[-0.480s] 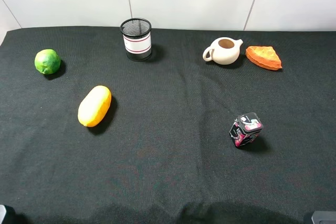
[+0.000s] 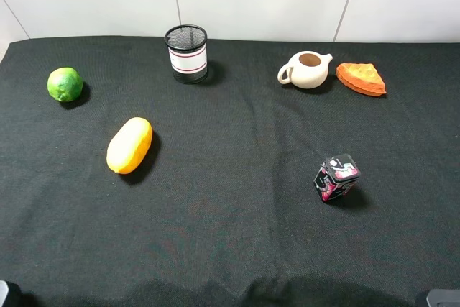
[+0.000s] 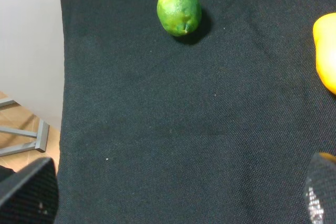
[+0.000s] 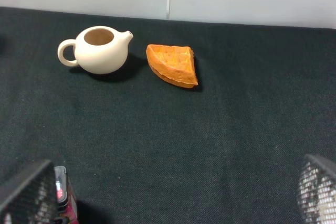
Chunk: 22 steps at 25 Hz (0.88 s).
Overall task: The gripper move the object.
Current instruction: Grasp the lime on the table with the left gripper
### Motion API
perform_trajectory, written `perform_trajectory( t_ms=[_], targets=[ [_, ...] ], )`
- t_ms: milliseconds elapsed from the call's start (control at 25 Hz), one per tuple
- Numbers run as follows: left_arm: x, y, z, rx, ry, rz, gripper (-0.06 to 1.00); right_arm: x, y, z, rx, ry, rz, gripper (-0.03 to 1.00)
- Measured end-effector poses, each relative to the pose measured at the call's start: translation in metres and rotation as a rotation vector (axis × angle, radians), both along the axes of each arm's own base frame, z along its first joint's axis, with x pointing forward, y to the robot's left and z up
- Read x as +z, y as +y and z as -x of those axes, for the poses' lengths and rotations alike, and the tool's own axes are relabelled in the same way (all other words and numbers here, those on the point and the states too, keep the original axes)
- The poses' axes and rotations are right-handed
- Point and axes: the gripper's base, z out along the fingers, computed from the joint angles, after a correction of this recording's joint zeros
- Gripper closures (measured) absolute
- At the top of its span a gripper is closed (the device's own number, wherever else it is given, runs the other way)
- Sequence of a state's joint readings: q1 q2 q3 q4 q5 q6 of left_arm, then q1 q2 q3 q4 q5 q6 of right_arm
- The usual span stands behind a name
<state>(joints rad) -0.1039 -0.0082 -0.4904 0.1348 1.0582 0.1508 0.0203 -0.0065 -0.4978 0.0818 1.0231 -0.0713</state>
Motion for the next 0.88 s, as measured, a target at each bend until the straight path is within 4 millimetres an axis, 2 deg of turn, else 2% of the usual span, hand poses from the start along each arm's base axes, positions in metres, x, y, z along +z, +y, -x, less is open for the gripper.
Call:
perform_trajectory(
  t_ms=[880],
  targets=[
    [0.0000,0.0000,0.0000,0.000,0.000,0.000,-0.05,0.0000,0.0000,0.0000,0.000,0.000,0.000,0.27]
  ],
)
